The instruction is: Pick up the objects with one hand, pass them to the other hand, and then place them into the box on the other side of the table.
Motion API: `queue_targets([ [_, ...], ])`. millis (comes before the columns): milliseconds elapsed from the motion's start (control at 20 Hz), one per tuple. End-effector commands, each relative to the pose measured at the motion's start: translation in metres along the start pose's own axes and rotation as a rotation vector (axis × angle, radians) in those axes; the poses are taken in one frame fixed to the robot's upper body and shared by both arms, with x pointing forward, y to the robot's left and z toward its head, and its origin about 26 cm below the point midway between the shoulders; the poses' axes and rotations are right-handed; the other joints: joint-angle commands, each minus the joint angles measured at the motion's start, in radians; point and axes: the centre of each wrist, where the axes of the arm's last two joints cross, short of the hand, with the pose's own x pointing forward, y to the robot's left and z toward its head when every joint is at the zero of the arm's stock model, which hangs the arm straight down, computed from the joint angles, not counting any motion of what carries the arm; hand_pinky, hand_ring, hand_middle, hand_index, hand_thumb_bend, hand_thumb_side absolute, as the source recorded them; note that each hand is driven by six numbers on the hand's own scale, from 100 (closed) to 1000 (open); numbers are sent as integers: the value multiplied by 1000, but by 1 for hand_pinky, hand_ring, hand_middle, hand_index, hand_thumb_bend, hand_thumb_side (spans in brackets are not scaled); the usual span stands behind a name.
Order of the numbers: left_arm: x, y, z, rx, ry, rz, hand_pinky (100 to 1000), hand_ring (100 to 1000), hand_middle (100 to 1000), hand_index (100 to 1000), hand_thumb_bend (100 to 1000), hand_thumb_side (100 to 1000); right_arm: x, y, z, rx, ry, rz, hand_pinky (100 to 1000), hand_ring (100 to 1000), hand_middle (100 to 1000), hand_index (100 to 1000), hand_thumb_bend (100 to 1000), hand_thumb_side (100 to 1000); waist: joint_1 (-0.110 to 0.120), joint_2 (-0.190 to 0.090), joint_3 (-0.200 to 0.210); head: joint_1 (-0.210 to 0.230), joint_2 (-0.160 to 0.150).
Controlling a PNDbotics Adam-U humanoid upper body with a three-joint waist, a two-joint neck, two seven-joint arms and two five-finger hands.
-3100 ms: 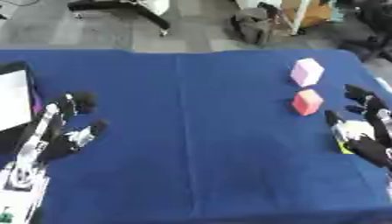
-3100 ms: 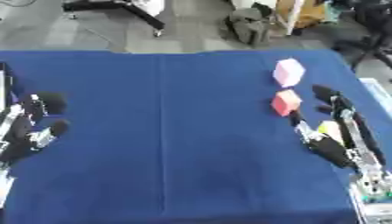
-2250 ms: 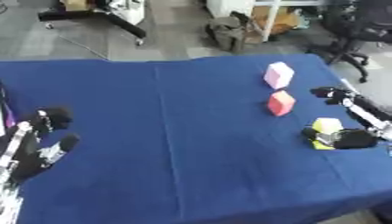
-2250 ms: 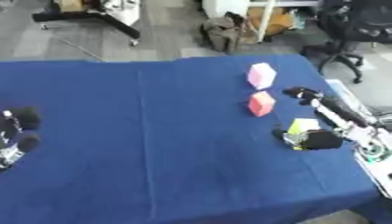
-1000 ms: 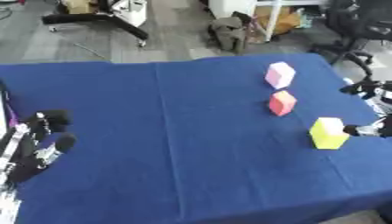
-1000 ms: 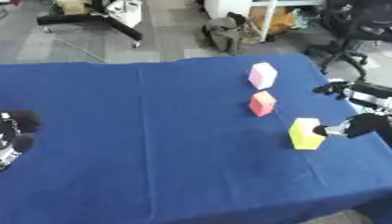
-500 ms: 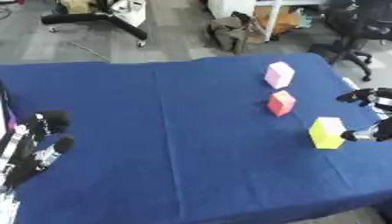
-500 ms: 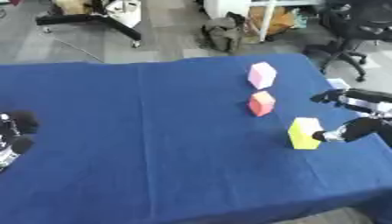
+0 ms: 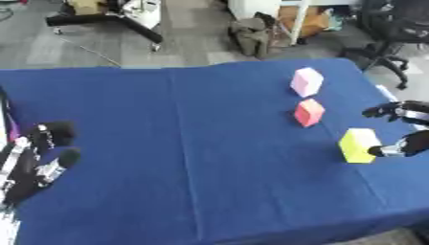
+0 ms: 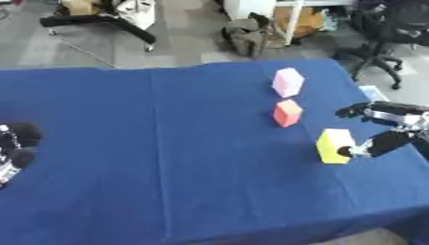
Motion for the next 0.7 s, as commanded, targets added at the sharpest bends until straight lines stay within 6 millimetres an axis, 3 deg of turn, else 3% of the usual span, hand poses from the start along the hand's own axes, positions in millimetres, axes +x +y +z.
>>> queue_targets([
  [50, 7, 4, -5, -6, -28, -15, 757, 720, 625, 747, 746, 617, -4, -11, 3, 7, 22, 36, 863, 929, 888, 964, 452, 550, -1, -5, 2, -4, -2],
  [700, 8, 4, -5, -8, -31, -14, 757, 720, 626, 748, 744, 618, -18, -2, -9, 42, 87, 87, 863, 925, 887, 971, 449, 542, -1, -2, 9, -8, -2],
])
